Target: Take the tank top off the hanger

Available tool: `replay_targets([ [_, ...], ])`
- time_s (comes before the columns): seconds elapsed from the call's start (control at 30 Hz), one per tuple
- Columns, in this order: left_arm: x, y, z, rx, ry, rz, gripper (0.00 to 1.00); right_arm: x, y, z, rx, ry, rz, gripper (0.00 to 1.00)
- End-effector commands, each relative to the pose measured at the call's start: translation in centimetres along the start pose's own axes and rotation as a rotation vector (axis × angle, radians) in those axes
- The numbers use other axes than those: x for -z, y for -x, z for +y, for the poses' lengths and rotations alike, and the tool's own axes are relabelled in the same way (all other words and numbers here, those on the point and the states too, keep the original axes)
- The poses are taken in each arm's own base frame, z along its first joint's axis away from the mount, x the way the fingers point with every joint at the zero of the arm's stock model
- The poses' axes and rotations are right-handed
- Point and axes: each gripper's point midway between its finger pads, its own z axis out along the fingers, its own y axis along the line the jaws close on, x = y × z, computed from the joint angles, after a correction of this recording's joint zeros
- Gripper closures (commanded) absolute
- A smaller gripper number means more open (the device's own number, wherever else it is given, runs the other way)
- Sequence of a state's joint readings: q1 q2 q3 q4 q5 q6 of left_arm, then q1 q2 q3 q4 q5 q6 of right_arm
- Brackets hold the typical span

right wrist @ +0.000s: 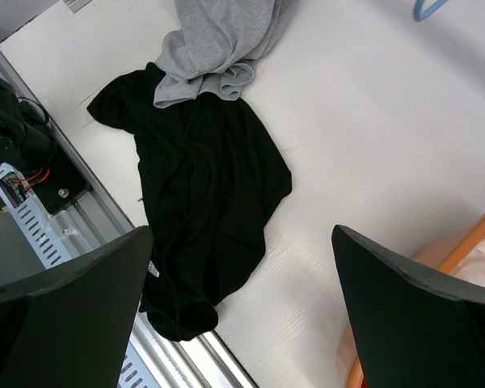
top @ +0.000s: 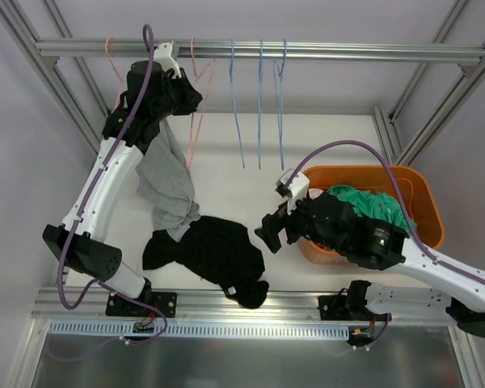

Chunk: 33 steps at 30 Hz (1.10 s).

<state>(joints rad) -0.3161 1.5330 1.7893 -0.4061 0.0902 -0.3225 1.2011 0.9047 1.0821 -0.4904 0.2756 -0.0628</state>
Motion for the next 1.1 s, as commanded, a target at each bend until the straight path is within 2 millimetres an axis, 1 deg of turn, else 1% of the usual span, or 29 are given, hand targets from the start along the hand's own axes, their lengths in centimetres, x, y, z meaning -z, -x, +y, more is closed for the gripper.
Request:
replay_targets([
  [0.0, 0.6, 1.9, 0.5, -0.045, 0.055, -0.065, 1.0, -1.3, -0.3, 1.0, 0.004, 0.038, 0.011, 0.01],
  [0.03, 0.5, 1.8, 0.5, -0.045, 0.055, -0.061, 1.0, -1.7, -0.8, 1.8, 0.011, 0.077, 0.031, 0.0],
  [0.1, 0.8, 1.8, 0.4, -0.042, 0.055, -0.062, 1.0, -3.3, -1.5, 2.8, 0.018, 0.107, 0.068, 0.01],
  [0.13, 1.0, 1.4, 0.4, -0.041, 0.055, -0.056, 0.94, -3.8, -1.6, 3.6, 0.021, 0.142, 0.072, 0.01],
  [0.17, 1.8, 1.8, 0.2, -0.044, 0.049, -0.07, 0.71, -4.9, -2.4, 4.0, 0.03, 0.151, 0.104, 0.0],
  [0.2, 2.3, 1.7, 0.2, -0.046, 0.05, -0.073, 0.64, -5.5, -2.7, 4.5, 0.039, 0.172, 0.117, 0.01],
  [0.23, 2.5, 1.3, 0.9, -0.047, 0.077, -0.071, 0.56, -6.1, -3.1, 4.8, 0.049, 0.177, 0.13, 0.0],
  [0.27, 2.9, 1.3, 1.0, -0.053, 0.082, -0.074, 0.47, -6.7, -3.0, 5.2, 0.065, 0.186, 0.133, 0.01],
  [0.3, 4.3, 1.8, 0.8, -0.054, 0.085, -0.099, 0.23, -8.0, -4.0, 5.4, 0.08, 0.177, 0.176, 0.0],
  [0.33, 4.7, 1.1, 1.6, -0.055, 0.116, -0.092, 0.13, -8.6, -4.4, 5.8, 0.09, 0.186, 0.193, 0.01],
  [0.37, 5.3, 0.8, 2.0, -0.061, 0.131, -0.095, 0.02, -9.1, -4.2, 6.2, 0.105, 0.196, 0.196, 0.01],
  [0.4, 7.2, 1.3, 2.0, -0.06, 0.139, -0.125, 0.01, -10.4, -5.6, 6.7, 0.118, 0.206, 0.247, 0.01],
  [0.43, 7.7, -0.1, 3.2, -0.052, 0.191, -0.11, 0.01, -11.1, -6.0, 7.1, 0.125, 0.217, 0.265, 0.01],
  [0.47, 10.2, 0.3, 3.4, -0.044, 0.206, -0.146, 0.01, -11.7, -5.9, 7.5, 0.126, 0.228, 0.274, 0.0],
  [0.5, 10.5, -1.7, 4.6, -0.039, 0.245, -0.116, 0.01, -13.1, -7.6, 7.8, 0.135, 0.231, 0.33, 0.0],
  [0.53, 11.6, -2.3, 5.6, -0.021, 0.295, -0.13, 0.01, -13.7, -8.2, 8.0, 0.143, 0.23, 0.351, 0.01],
  [0.57, 14.0, -2.0, 5.6, -0.01, 0.298, -0.174, 0.01, -14.4, -8.2, 8.2, 0.148, 0.228, 0.358, 0.0],
  [0.6, 14.1, -4.2, 6.6, -0.012, 0.326, -0.133, 0.01, -15.1, -8.7, 8.3, 0.152, 0.226, 0.374, 0.0],
  [0.63, 14.9, -4.8, 6.9, -0.009, 0.332, -0.132, 0.01, -16.3, -10.5, 8.2, 0.159, 0.214, 0.429, 0.01],
  [0.67, 16.3, -6.1, 7.6, -0.008, 0.36, -0.12, 0.01, -17.0, -10.5, 8.3, 0.167, 0.206, 0.441, 0.01],
  [0.7, 16.8, -6.7, 7.7, -0.009, 0.36, -0.11, 0.01, -17.5, -11.1, 8.3, 0.176, 0.199, 0.465, 0.0],
  [0.73, 17.2, -7.4, 7.9, -0.011, 0.362, -0.096, 0.01, -18.7, -12.9, 8.0, 0.186, 0.182, 0.517, 0.0],
  [0.77, 18.2, -7.8, 7.7, -0.009, 0.345, -0.101, 0.01, -19.3, -13.4, 8.0, 0.194, 0.172, 0.53, 0.01],
  [0.8, 18.2, -9.3, 8.1, -0.014, 0.347, -0.06, 0.01, -20.1, -13.5, 7.8, 0.206, 0.15, 0.531, 0.01],
  [0.83, 19.0, -9.7, 8.0, -0.021, 0.335, -0.062, 0.01, -21.0, -15.2, 7.4, 0.218, 0.128, 0.571, 0.01],
  [0.93, 19.8, -12.1, 8.6, -0.052, 0.337, -0.007, 0.01, -22.5, -16.8, 6.8, 0.227, 0.083, 0.605, 0.0],
  [0.97, 20.5, -12.2, 8.5, -0.06, 0.326, -0.019, 0.01, -23.0, -18.4, 6.5, 0.23, 0.07, 0.642, 0.0],
  [1.0, 20.6, -13.0, 8.7, -0.068, 0.324, -0.003, 0.01, -23.3, -18.9, 6.2, 0.23, 0.053, 0.653, 0.0],
  [1.07, 21.6, -13.4, 9.0, -0.094, 0.323, -0.019, 0.01, -23.7, -20.5, 5.5, 0.216, 0.005, 0.683, 0.0],
])
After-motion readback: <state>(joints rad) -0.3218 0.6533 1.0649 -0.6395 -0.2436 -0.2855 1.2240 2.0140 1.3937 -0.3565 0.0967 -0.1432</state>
